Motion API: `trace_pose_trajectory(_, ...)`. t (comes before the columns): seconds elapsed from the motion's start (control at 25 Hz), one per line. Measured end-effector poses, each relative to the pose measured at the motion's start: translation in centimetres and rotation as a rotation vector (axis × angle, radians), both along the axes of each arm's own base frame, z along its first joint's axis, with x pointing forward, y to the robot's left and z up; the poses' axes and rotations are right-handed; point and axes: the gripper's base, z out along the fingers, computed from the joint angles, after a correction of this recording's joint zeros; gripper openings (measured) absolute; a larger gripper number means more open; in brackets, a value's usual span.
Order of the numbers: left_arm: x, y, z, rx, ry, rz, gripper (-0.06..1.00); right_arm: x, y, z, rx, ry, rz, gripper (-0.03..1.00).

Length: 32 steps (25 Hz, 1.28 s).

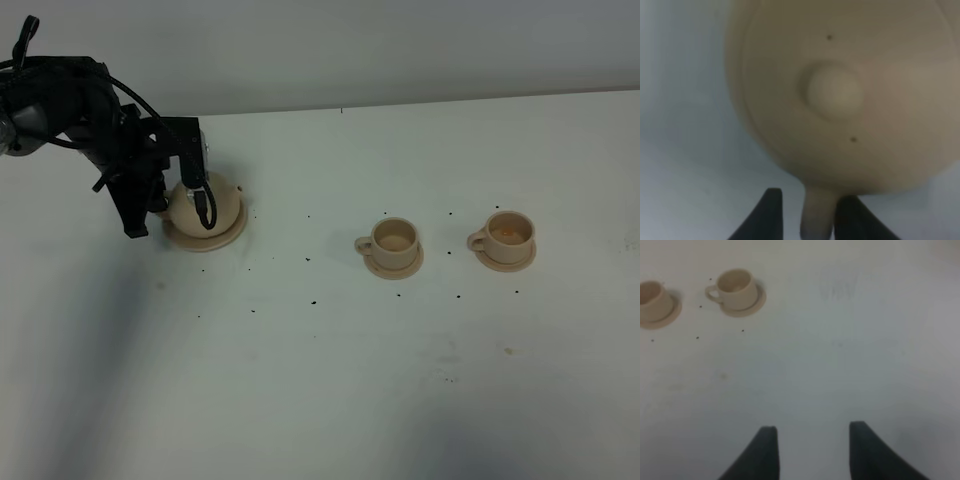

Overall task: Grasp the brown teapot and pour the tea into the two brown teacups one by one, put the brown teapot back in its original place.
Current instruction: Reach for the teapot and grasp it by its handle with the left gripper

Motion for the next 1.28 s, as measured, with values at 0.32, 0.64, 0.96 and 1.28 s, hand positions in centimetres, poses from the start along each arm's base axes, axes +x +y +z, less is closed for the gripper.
trace_pose_trajectory(0.32, -0.3, -0.1, -0.1, -0.025, 0.033, 0.012, 0.27, 0.0, 0.0, 0.0, 0.0, 0.0, 0.0, 0.34)
trace_pose_trajectory(0.64, -1.1, -0.4, -0.2, -0.07, 0.128, 0.034, 0.27, 0.0, 0.0, 0.0, 0.0, 0.0, 0.0, 0.34)
trace_pose_trajectory(0.96, -1.7, -0.7, -0.1, -0.109, 0.196, 0.066, 0.27, 0.0, 0.0, 0.0, 0.0, 0.0, 0.0, 0.34)
trace_pose_trajectory(1.28, -2.3, -0.8, 0.0, -0.125, 0.262, 0.125, 0.27, 0.0, 0.0, 0.0, 0.0, 0.0, 0.0, 0.34)
